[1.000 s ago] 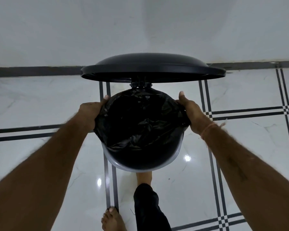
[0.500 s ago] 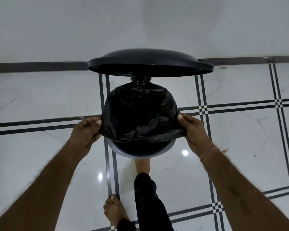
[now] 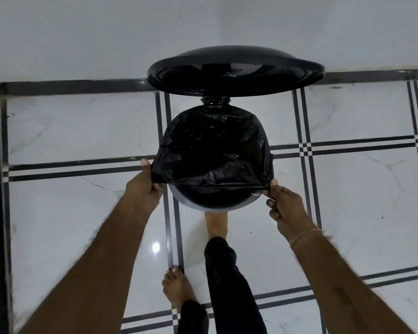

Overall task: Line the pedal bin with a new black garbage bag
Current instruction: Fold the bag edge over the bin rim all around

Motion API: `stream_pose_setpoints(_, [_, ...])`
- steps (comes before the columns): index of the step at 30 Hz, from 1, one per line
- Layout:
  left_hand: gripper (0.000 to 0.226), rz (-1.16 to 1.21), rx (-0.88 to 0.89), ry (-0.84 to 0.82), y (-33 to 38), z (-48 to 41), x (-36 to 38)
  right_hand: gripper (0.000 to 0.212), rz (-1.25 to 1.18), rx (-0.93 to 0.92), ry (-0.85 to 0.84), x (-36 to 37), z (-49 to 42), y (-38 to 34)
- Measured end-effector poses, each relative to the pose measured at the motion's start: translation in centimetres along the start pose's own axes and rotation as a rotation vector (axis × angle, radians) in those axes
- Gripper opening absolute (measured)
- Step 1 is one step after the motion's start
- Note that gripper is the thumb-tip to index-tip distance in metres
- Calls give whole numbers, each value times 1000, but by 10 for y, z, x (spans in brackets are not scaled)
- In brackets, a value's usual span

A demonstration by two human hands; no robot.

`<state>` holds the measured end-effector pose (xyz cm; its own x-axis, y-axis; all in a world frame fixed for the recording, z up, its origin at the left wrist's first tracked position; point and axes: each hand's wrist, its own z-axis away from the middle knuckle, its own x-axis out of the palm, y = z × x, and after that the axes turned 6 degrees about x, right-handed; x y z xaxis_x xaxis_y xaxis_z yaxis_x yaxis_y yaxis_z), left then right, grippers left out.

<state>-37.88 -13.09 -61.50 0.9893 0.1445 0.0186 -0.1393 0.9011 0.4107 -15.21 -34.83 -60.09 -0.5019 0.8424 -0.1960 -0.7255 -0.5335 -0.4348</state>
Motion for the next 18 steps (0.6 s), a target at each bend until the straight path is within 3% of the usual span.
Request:
stream_pose_setpoints(5, [26,109,10,-332,-14,13,-13,27,-221,92,-109,5,9,-2])
stream_pose_setpoints(10, [18,2,28,-287,-23,21,-27,27,-258,20,-55,23,20,-3])
stream_pose_setpoints(15, [16,33,-6,-292,-36,28,-34,34,-562,173,-262,37,29,2])
stream_pose_setpoints(18, [15,33,-12,-268,-46,34,-32,40,-559,168,-365,38,34,19])
